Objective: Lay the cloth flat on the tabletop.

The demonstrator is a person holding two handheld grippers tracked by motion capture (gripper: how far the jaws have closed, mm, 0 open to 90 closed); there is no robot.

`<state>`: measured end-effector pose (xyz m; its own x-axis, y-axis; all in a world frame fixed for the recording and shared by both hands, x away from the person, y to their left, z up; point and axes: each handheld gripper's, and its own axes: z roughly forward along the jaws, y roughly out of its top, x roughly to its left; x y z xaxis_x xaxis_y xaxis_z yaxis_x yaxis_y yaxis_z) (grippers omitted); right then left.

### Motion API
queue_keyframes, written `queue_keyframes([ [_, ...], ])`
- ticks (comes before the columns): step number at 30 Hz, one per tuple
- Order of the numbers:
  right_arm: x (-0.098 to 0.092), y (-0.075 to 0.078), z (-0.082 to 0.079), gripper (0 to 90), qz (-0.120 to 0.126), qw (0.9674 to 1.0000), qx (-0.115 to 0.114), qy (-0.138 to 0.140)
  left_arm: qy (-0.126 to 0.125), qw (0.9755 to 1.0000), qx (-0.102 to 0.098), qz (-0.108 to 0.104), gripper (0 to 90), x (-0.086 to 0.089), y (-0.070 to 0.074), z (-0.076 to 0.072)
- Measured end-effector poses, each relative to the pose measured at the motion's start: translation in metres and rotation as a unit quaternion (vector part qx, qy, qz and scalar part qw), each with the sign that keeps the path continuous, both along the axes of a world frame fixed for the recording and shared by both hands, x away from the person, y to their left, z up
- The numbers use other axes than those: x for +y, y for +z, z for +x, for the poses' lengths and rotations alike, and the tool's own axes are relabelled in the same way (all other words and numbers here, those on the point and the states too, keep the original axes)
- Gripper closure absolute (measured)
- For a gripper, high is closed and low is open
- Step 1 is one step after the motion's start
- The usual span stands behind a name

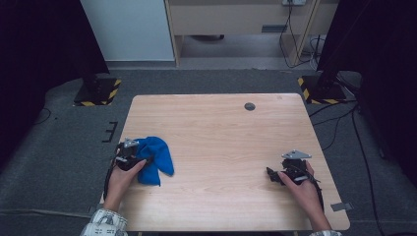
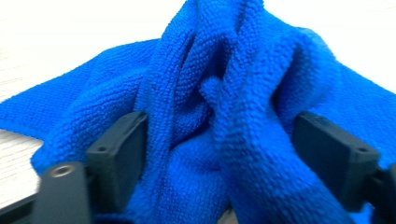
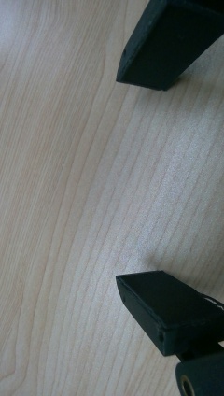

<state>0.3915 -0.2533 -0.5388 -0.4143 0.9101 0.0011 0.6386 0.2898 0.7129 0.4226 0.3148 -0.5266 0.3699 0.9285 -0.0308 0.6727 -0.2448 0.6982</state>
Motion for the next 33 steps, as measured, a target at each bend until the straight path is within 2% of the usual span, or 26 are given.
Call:
queue_keyframes([
  [2,0.000,0.000,0.000,4.8,0.000,1.0000,0.000,-0.001,-0.007,1.0000,-0.003,0.003,29.1,-0.001,0.000,-0.001],
  [3,0.000,0.000,0.000,4.8,0.000,1.0000,0.000,-0.001,-0.009,1.0000,-0.004,0.001,29.1,-0.002,0.001,-0.002],
  [4,0.000,0.000,0.000,4.8,0.000,1.0000,0.000,0.000,-0.013,0.9999,-0.004,0.001,37.0,-0.002,0.001,-0.002],
  [8,0.000,0.000,0.000,4.8,0.001,1.0000,0.001,-0.001,-0.025,0.9997,-0.003,-0.004,55.0,-0.006,0.003,-0.004],
  [9,0.000,0.000,0.000,4.8,0.001,1.0000,0.001,-0.001,-0.028,0.9996,0.000,-0.002,55.0,-0.007,0.004,-0.004],
  [10,0.000,0.000,0.000,4.8,0.001,1.0000,0.001,-0.001,-0.033,0.9995,0.002,0.000,60.5,-0.010,0.006,-0.005],
  [11,0.000,0.000,0.000,4.8,0.001,1.0000,0.001,-0.001,-0.034,0.9994,0.003,-0.001,62.1,-0.011,0.007,-0.005],
  [18,0.000,0.000,0.000,4.8,0.001,1.0000,0.001,0.000,-0.043,0.9990,-0.005,-0.008,67.5,-0.012,0.014,-0.008],
  [22,0.000,0.000,0.000,4.7,0.001,1.0000,0.000,0.000,-0.048,0.9984,-0.023,-0.018,67.8,-0.016,0.022,-0.011],
  [24,0.000,0.000,0.000,4.7,0.000,1.0000,0.000,0.000,-0.055,0.9975,-0.037,-0.025,67.8,-0.022,0.031,-0.015],
  [29,0.000,0.000,0.000,4.7,0.000,1.0000,0.000,0.000,-0.061,0.9960,-0.054,-0.038,67.8,-0.031,0.044,-0.019],
  [30,0.000,0.000,0.000,4.7,0.000,1.0000,0.000,0.000,-0.070,0.9948,-0.064,-0.038,67.8,-0.039,0.053,-0.022],
  [31,0.000,0.000,0.000,4.7,0.000,1.0000,0.000,0.000,-0.070,0.9948,-0.064,-0.038,67.8,-0.039,0.053,-0.022],
  [33,0.000,0.000,0.000,4.6,0.000,1.0000,0.001,0.000,-0.081,0.9934,-0.072,-0.036,67.8,-0.049,0.062,-0.025],
])
